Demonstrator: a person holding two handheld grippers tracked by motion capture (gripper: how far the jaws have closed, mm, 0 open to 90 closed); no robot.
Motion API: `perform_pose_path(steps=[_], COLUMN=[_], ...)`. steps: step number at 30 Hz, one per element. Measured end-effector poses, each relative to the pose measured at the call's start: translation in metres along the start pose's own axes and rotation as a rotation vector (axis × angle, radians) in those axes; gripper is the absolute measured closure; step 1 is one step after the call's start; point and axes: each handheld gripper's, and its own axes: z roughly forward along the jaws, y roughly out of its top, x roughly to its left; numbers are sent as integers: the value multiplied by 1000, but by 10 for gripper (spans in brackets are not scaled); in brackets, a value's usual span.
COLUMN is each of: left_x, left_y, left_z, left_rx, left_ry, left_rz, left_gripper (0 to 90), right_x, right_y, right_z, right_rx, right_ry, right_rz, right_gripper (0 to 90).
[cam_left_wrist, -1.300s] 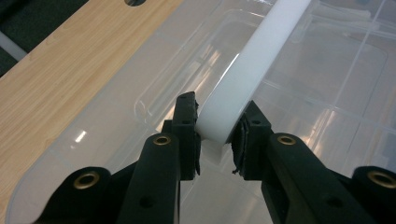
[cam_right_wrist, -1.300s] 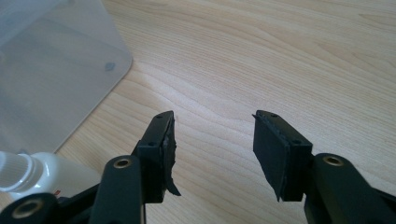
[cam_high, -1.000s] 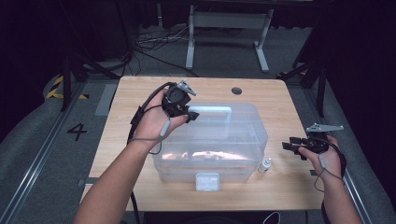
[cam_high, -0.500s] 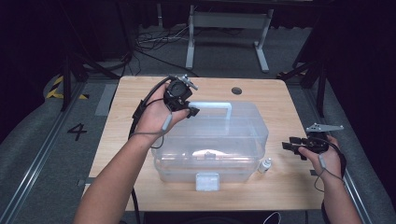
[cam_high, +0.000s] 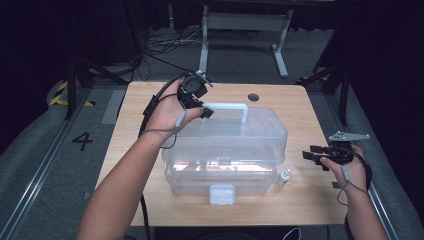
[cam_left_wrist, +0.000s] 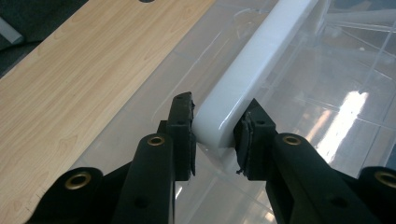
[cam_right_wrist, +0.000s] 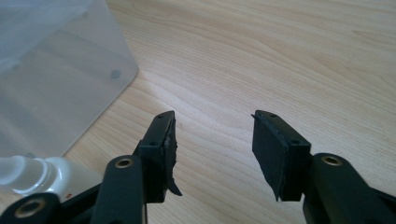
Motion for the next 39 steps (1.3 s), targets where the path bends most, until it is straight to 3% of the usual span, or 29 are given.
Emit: perform_pose_path(steps=[6,9,10,11,13,18,24,33,39], left_x=[5,8,9,9,11,14,18,18,17], left_y=[4,7,8,8,10,13,16,16,16], left_z=[0,0,0,0,0,1,1,1,1], left_rx=[11,21,23,23,29,37,45,49,55], left_ry=[-13,-25,-27,-27,-27,-36,-51,-57,-50], left_rz=[-1,-5,-8,-8,-6,-8,-11,-9,3], left_gripper=[704,704,704,703,703,701,701,701,699], right_x=[12,20,24,24,36,60,84,104,107], right_y=[7,11,13,13,19,26,30,33,35], right_z=[-13,-19,-22,-22,-28,-37,-40,-27,-24], right_rx=[-32,-73,-88,-88,-129,-171,-201,-276,-293], right_ry=[14,75,91,91,145,252,330,414,424], right_rz=[-59,-80,-96,-96,-147,-211,-261,-240,-242], right_gripper=[729,885,900,900,900,900,900,900,900])
